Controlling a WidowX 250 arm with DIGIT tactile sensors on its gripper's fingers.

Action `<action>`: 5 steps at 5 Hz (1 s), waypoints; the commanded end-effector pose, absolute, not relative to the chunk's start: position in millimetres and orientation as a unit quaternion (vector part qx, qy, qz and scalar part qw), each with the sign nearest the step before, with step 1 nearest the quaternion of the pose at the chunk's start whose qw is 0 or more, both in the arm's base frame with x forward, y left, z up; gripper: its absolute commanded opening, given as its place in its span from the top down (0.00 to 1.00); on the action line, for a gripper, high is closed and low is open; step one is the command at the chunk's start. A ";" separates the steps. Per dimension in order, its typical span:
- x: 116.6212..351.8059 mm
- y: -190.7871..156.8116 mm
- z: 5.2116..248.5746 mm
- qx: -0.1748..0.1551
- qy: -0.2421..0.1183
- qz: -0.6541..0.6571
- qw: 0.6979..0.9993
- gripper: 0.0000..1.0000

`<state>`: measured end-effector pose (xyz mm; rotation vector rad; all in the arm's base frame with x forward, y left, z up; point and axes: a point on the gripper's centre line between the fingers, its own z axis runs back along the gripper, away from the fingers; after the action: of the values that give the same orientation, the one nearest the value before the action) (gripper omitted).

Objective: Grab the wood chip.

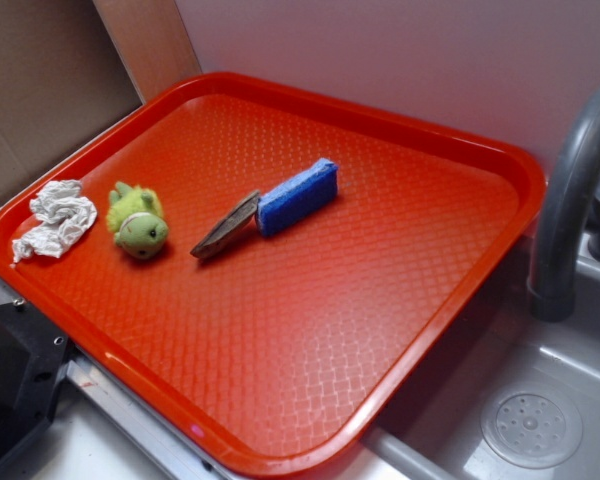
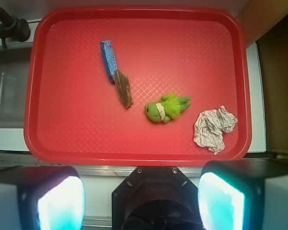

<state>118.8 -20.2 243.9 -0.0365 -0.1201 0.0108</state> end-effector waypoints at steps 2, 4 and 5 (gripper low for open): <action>153.9 -41.2 212.4 0.004 -0.094 -0.041 0.995 0.00; 201.1 -58.6 126.8 0.023 -0.136 -0.151 0.979 0.00; 222.1 -50.5 84.5 0.035 -0.119 -0.159 0.979 0.00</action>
<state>218.4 -48.9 75.6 0.0709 -0.2028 -0.3119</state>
